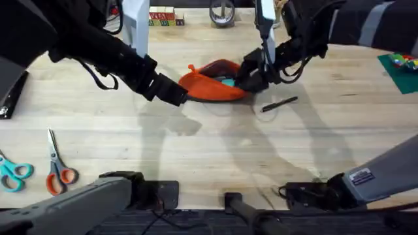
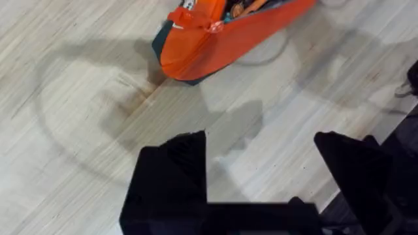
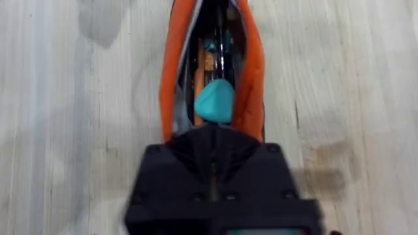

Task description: Unzip the bag, pick up the pens from the table one at a time and place them inside, then zip the bag closed.

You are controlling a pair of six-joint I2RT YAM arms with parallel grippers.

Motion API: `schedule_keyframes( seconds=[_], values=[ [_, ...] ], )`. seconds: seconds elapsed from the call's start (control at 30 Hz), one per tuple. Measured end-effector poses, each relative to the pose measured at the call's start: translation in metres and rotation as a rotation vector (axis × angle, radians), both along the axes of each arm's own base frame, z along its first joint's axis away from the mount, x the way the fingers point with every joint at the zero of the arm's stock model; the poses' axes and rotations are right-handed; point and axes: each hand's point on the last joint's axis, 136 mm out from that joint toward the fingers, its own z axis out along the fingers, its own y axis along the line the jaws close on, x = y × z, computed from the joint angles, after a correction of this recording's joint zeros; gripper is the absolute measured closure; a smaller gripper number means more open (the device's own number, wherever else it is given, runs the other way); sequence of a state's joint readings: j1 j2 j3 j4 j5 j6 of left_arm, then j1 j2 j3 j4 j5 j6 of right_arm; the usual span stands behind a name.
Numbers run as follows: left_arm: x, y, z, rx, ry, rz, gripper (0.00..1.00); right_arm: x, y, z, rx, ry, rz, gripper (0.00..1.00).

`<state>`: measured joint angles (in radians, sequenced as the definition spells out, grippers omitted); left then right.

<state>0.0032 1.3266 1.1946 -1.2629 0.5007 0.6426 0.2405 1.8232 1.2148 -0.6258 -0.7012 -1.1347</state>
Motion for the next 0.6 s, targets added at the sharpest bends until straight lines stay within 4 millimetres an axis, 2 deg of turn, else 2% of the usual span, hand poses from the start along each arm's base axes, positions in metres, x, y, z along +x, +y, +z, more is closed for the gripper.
schedule_keyframes(
  seconds=[0.13,0.2,0.6],
  values=[
    [0.0,0.0,0.0,0.0,0.0,0.0,0.006,-0.0012,0.0005,-0.0004,0.0,0.005,0.003,0.048],
    [0.0,0.0,0.0,0.0,0.0,0.0,0.005,-0.0018,0.0014,-0.0011,0.0,0.006,0.005,0.008],
    [-0.0001,0.0,0.0,0.0,0.0,0.0,0.006,0.0032,0.0028,0.0014,0.006,-0.018,0.005,0.006]
  ],
)
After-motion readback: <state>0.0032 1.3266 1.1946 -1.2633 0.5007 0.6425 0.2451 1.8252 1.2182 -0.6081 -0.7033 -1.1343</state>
